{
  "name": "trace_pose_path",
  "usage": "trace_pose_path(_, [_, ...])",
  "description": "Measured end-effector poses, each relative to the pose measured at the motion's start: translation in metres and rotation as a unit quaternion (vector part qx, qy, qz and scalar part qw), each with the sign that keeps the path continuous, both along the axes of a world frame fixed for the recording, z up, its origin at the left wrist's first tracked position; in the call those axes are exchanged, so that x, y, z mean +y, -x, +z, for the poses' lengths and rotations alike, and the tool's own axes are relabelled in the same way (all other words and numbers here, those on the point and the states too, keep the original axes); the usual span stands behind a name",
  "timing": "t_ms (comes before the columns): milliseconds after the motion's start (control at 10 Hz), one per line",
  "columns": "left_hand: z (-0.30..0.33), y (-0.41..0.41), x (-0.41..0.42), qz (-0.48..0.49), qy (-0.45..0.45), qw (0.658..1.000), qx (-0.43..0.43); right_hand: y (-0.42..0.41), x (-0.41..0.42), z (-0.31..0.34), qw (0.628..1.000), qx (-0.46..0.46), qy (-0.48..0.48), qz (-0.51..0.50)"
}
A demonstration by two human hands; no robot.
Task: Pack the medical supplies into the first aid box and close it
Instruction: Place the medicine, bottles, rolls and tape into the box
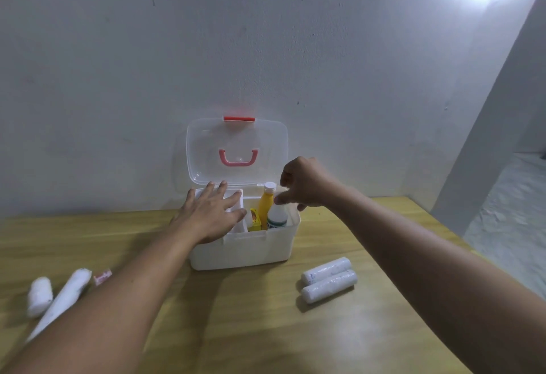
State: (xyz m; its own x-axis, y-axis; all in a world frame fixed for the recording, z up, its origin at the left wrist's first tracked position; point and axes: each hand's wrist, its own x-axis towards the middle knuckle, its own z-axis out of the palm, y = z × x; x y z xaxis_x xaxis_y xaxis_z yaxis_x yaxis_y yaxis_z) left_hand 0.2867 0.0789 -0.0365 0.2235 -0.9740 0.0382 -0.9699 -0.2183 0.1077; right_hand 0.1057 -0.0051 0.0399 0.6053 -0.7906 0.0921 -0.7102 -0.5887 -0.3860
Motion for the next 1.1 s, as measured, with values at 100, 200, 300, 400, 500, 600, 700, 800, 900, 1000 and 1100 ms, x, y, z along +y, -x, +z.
trace_pose_path(100, [0.000,-0.001,-0.001,-0.002,-0.007,1.000,0.001,0.027,0.007,0.009,0.999,-0.007,0.043,-0.003])
trace_pose_path(200, [0.000,-0.001,-0.001,0.000,-0.013,1.000,-0.004,0.052,0.017,-0.006,0.993,0.109,-0.012,0.041])
trace_pose_path(300, [0.000,-0.001,-0.002,0.000,-0.015,1.000,-0.009,0.063,0.026,-0.037,0.961,0.238,-0.084,0.110])
trace_pose_path(400, [0.000,0.000,-0.002,0.000,-0.018,1.000,-0.019,0.069,0.033,-0.053,0.944,0.278,-0.075,0.161])
trace_pose_path(500, [0.000,0.000,-0.001,-0.002,-0.019,1.000,-0.022,0.072,0.041,-0.059,0.937,0.289,-0.027,0.195])
trace_pose_path(600, [0.001,0.000,-0.001,-0.002,-0.020,1.000,-0.022,0.073,0.043,-0.064,0.932,0.288,-0.004,0.221])
trace_pose_path(700, [0.000,-0.001,-0.002,-0.002,-0.022,0.999,-0.023,0.073,0.043,-0.062,0.922,0.301,0.015,0.243])
trace_pose_path(800, [0.000,-0.001,-0.003,-0.003,-0.019,1.000,-0.022,0.075,0.044,-0.059,0.926,0.293,0.024,0.236])
trace_pose_path(900, [-0.001,-0.001,-0.003,-0.003,-0.018,1.000,-0.020,0.076,0.044,-0.054,0.934,0.282,0.018,0.217])
trace_pose_path(1000, [-0.001,-0.002,-0.002,-0.002,-0.017,1.000,-0.018,0.076,0.041,-0.031,0.956,0.230,0.009,0.182])
trace_pose_path(1100, [-0.001,-0.002,-0.002,-0.003,-0.017,1.000,-0.015,0.076,0.035,0.005,0.987,0.086,-0.030,0.133])
